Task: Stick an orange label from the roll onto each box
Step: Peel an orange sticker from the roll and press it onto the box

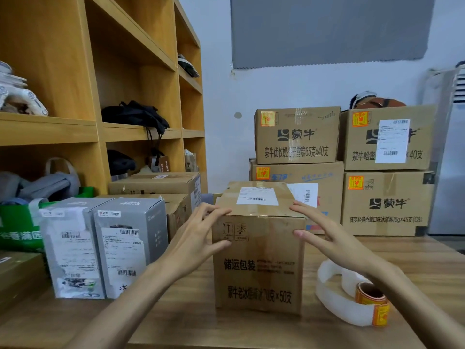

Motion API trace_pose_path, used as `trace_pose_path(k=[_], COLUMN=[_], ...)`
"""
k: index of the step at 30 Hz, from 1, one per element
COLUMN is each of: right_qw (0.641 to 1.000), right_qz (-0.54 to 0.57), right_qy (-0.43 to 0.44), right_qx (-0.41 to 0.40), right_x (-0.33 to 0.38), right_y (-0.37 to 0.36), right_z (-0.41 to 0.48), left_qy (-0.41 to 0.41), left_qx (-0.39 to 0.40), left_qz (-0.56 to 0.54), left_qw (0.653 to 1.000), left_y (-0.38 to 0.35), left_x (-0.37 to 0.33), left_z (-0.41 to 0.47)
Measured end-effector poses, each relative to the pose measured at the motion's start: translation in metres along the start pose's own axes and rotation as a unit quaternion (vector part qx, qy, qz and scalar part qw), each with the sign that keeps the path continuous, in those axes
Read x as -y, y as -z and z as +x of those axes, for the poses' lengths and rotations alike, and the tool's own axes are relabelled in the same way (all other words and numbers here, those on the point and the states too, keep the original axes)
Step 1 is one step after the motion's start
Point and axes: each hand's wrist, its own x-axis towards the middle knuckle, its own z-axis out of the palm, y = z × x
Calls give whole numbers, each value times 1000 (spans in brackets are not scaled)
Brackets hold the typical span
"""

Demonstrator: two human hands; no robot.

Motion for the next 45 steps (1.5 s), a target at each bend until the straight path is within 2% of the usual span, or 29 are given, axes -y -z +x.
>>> trace_pose_path(k=[15,20,23,27,30,34,41,45], right_qw=[997,997,997,993,984,971,970,972], right_qz=[49,0,-31,-74,-153,-199,-163,-142], right_qy=[-57,-77,-61,-53,-66,-127,-183,-183], right_qx=[6,-15,-44,-81,-63,-23,10,38], right_x=[-32,-29,-25,-24,-35,-54,-67,-74], right_y=[3,6,10,21,35,48,45,35], right_z=[22,22,13,-17,-46,-83,-127,-139], left_qy=[43,41,-23,-139,-174,-174,-157,-109], left_qx=[-7,3,-11,-43,-7,68,134,183], left_qz=[0,51,100,73,32,-18,-79,-138], left_qw=[999,998,995,987,984,982,975,967], left_y=[-24,-23,-24,-46,-78,-126,-178,-196], left_x=[-6,-12,-26,-63,-89,-119,-167,-185], left_z=[21,29,31,31,31,29,20,12])
